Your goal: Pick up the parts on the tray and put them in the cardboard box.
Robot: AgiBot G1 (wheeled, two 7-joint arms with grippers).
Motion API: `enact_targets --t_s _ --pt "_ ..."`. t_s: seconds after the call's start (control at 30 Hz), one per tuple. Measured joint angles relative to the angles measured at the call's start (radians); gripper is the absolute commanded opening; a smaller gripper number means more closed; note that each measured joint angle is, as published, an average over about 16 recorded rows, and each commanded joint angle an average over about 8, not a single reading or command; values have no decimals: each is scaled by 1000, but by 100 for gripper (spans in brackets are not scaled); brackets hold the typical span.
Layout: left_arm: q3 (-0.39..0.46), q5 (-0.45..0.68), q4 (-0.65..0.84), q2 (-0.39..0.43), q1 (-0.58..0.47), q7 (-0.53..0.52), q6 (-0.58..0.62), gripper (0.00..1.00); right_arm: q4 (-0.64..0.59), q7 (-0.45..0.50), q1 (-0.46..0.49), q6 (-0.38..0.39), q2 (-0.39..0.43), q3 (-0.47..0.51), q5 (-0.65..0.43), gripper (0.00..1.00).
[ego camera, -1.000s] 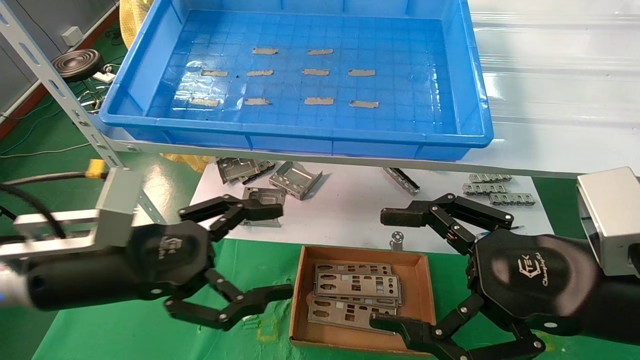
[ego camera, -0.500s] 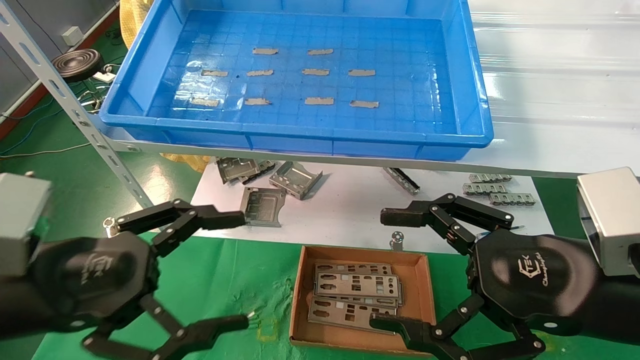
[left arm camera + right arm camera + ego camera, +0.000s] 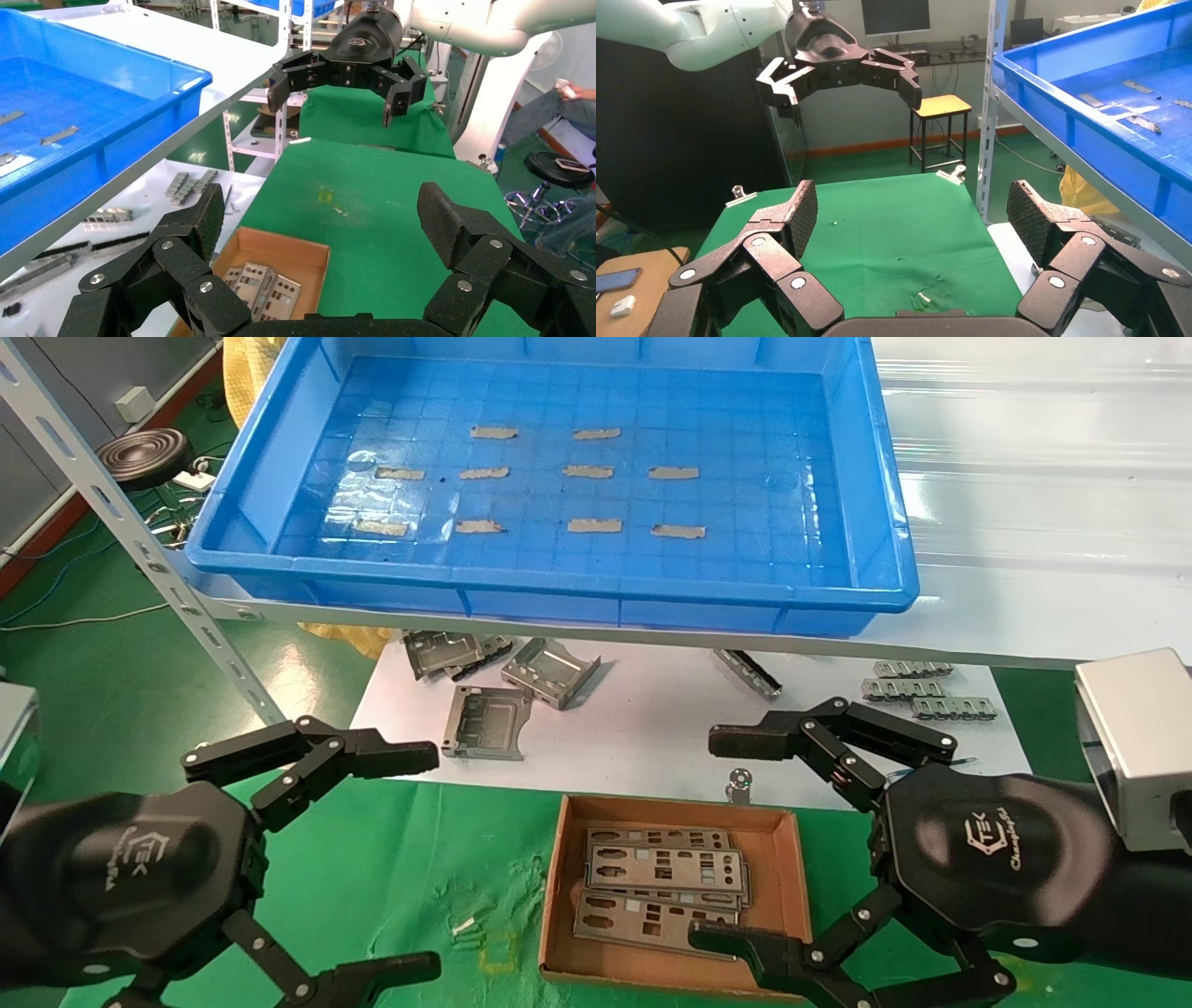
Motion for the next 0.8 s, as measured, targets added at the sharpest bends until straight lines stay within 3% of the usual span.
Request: enact_targets --t_s 0.8 --pt "14 5 22 14 -11 6 0 100 0 0 0 0 0 0 0 100"
